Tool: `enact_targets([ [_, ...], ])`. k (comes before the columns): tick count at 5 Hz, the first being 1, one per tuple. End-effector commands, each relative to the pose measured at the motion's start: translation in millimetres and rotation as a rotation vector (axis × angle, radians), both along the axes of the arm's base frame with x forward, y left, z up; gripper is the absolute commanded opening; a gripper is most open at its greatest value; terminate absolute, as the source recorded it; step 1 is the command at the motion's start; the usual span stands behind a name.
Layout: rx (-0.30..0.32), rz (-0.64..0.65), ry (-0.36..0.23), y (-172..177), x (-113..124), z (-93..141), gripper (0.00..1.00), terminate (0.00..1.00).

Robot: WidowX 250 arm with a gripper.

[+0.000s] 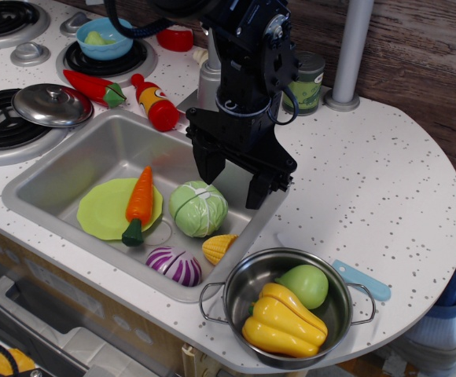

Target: Take carrot off plate

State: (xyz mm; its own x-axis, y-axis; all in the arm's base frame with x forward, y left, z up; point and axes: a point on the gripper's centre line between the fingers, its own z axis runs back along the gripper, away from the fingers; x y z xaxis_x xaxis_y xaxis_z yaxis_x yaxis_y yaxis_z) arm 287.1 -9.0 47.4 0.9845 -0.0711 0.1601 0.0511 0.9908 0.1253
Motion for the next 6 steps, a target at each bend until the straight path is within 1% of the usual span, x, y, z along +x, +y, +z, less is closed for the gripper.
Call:
enact_targets([
  [1, 0.000, 0.000, 0.000, 0, 0, 0, 1.00, 0.00],
  [2, 0.067, 0.137, -0.016, 35, 3, 6, 1.00, 0.00],
  [3, 0.094, 0.180, -0.036, 74, 8, 0, 1.00, 0.00],
  [4, 0.052, 0.178, -0.051, 108, 10, -16, 1.00, 0.00],
  [5, 0.036, 0.165, -0.094, 131, 7, -34, 1.00, 0.00],
  [6, -0.040, 0.125, -0.134, 136, 0, -61, 1.00, 0.00],
])
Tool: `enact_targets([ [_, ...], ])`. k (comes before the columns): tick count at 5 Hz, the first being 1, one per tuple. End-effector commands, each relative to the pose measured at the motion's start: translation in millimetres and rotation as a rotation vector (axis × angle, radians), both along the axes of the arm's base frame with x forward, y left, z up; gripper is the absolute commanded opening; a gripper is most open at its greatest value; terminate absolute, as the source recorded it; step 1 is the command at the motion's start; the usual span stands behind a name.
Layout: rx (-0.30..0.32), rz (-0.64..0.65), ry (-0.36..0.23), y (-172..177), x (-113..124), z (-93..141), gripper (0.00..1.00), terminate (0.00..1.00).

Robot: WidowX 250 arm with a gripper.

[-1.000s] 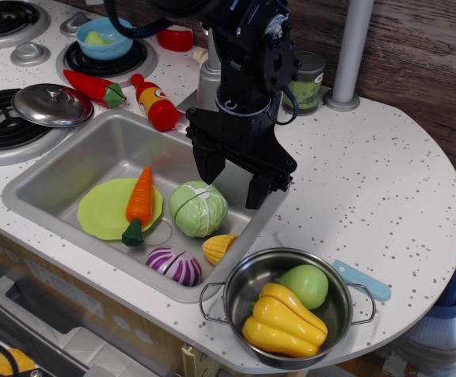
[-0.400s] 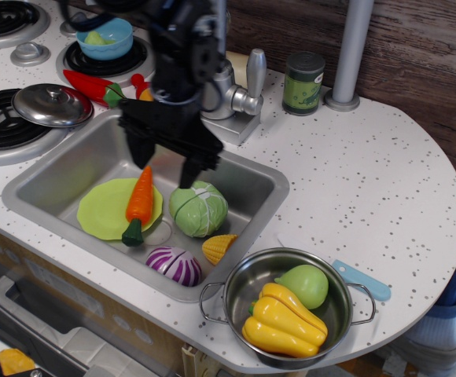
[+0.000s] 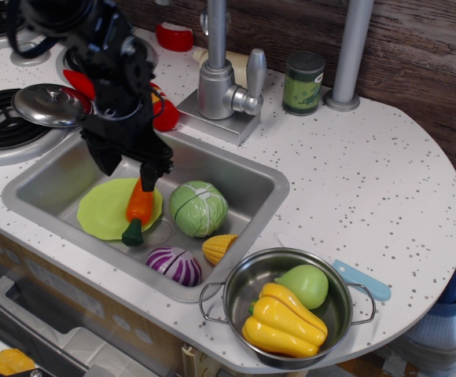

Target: Take carrot off plate

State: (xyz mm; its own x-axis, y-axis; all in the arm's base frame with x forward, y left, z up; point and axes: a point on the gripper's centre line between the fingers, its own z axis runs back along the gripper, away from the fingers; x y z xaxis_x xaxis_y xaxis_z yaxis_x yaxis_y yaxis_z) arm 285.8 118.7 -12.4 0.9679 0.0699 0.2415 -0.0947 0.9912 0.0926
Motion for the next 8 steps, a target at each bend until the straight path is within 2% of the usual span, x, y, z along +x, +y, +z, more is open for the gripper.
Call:
enact_targets([
  [1, -0.035, -0.092, -0.060, 11, -4, -18, 1.00, 0.00],
  [3, -0.075, -0.167, -0.090, 21, 4, -37, 1.00, 0.00],
  [4, -0.074, -0.168, -0.108, 21, 5, -45, 1.00, 0.00],
  [5, -0.081, -0.160, -0.073, 19, 7, -36, 0.00, 0.00],
  [7, 0.035, -0.124, 0.011, 35, 12, 17, 0.00, 0.00],
  [8, 0.117, -0.137, 0.045, 55, -2, 48, 0.00, 0.00],
])
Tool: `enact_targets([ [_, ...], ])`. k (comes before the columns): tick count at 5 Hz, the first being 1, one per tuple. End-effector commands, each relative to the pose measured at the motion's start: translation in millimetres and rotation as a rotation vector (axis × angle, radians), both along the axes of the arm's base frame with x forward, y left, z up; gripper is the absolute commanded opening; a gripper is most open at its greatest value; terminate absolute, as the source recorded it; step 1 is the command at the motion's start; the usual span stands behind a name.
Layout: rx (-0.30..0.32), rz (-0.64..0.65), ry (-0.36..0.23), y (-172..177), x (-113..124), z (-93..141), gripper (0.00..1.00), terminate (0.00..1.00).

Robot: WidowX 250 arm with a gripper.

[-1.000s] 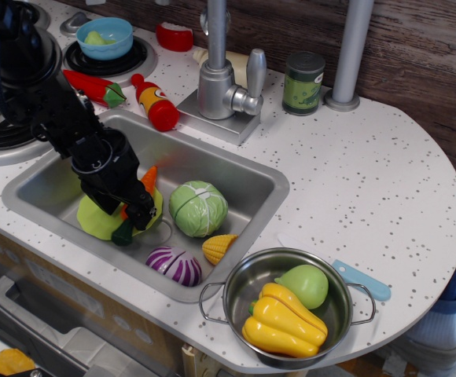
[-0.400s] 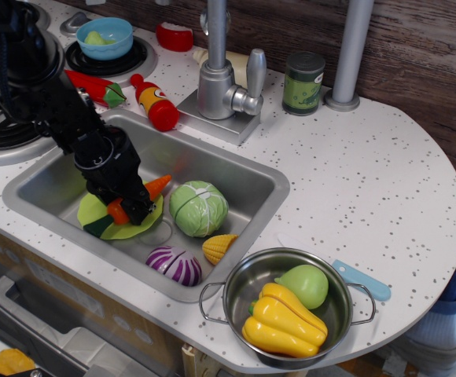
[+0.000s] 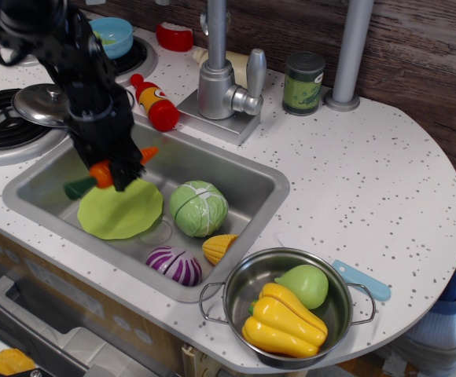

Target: Take carrot off plate

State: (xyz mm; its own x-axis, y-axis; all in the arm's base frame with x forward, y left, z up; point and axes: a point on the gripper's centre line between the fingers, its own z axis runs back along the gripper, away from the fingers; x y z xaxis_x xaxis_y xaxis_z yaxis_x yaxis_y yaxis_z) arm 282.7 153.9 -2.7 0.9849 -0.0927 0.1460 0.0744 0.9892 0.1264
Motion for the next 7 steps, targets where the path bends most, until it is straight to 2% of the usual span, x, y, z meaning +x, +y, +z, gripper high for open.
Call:
enact_targets([
  [1, 0.134, -0.032, -0.038, 34, -21, 54, 0.00, 0.00],
  [2, 0.154, -0.104, -0.042, 52, -44, 55, 0.00, 0.00],
  [3, 0.155, -0.169, -0.068, 75, -57, 45, 0.00, 0.00],
  [4, 0.154, -0.209, -0.100, 94, -63, 31, 0.00, 0.00],
  [5, 0.115, -0.243, -0.131, 95, -63, 19, 0.00, 0.00],
  [6, 0.092, -0.279, -0.185, 88, -62, 11, 1.00, 0.00],
  [7, 0.092, -0.279, -0.185, 88, -62, 11, 1.00, 0.00],
])
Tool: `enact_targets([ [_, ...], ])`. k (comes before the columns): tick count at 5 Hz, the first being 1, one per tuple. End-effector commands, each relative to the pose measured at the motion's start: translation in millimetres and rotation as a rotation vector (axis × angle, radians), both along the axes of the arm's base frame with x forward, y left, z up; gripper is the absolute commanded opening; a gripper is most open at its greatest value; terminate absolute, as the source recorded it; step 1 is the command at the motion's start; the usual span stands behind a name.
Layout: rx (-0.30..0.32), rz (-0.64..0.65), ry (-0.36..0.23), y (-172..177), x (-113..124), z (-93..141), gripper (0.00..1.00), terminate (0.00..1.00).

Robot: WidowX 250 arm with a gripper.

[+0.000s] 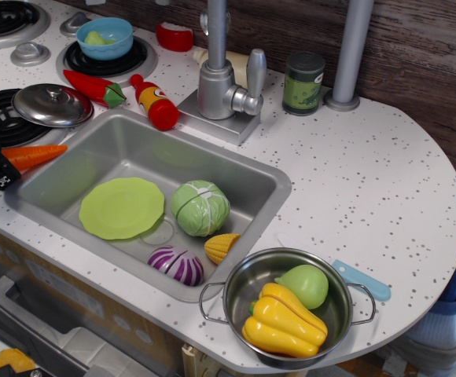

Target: Take carrot off plate

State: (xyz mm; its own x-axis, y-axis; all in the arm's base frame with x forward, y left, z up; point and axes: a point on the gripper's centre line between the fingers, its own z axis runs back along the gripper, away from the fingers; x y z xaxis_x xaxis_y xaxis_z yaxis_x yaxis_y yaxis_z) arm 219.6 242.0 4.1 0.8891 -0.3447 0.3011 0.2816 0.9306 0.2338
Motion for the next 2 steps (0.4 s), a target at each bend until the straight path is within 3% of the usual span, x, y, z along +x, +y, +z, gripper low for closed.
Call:
enact_targets([
  [1, 0.017, -0.030, -0.004, 0.3, 1.0, 4.3, 1.00, 0.00],
  [2, 0.017, -0.030, -0.004, 0.3, 1.0, 4.3, 1.00, 1.00],
])
